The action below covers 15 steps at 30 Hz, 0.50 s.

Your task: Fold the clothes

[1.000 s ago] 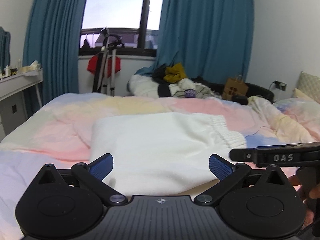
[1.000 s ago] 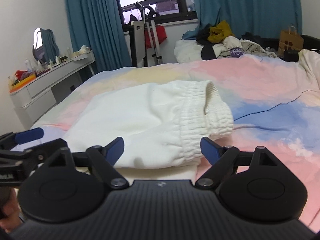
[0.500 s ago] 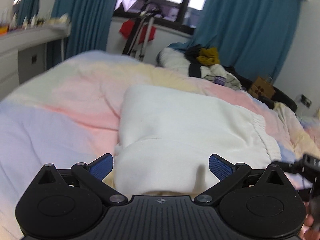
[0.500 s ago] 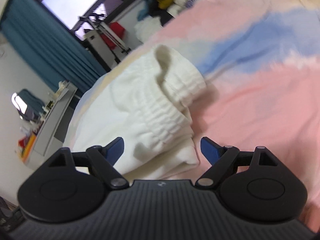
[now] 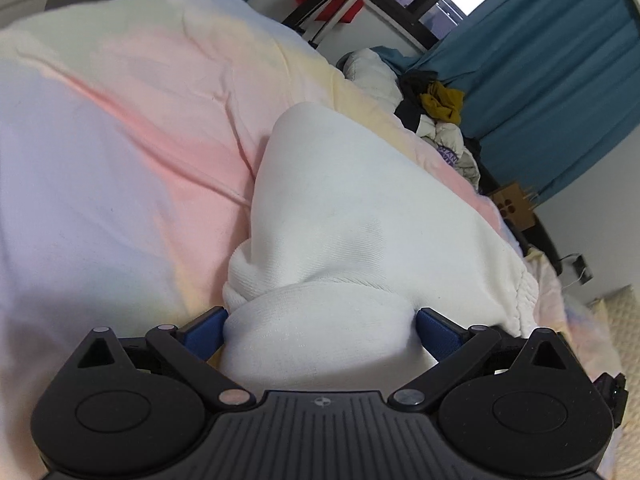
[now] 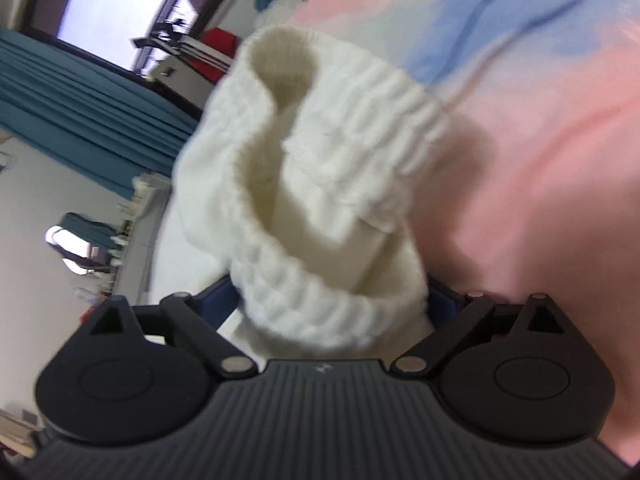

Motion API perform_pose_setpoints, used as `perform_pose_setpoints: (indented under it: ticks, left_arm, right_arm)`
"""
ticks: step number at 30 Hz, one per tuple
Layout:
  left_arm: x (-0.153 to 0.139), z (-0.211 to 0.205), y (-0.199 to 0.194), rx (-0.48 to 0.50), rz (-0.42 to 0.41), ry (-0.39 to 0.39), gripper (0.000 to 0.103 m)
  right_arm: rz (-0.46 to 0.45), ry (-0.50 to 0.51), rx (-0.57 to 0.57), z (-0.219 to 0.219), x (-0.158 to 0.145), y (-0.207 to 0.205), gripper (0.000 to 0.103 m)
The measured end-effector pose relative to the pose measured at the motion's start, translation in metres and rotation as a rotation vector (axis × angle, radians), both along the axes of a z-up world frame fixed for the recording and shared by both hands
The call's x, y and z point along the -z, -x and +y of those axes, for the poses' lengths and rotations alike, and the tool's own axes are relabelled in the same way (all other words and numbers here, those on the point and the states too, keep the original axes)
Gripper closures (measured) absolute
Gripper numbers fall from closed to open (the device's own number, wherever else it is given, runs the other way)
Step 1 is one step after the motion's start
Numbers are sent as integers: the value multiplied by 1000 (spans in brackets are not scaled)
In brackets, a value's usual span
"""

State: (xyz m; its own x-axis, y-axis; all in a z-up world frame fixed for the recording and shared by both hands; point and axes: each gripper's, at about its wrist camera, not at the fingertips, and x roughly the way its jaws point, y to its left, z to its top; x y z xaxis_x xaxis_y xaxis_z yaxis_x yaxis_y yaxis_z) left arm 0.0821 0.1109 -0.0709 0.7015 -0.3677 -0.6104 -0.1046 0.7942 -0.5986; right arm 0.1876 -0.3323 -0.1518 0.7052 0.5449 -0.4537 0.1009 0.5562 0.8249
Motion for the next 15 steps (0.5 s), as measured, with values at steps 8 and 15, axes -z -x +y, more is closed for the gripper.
perform_pose_setpoints:
  ticks: [8,15]
  left_arm:
    - [19,24,4,-24,16,95,6]
    - [12,15,25,-9,-18,2,29]
  right_arm:
    - [-34,-110,-13,4,11,-2,8]
    - [-10,-21,-24,18,6,2,42]
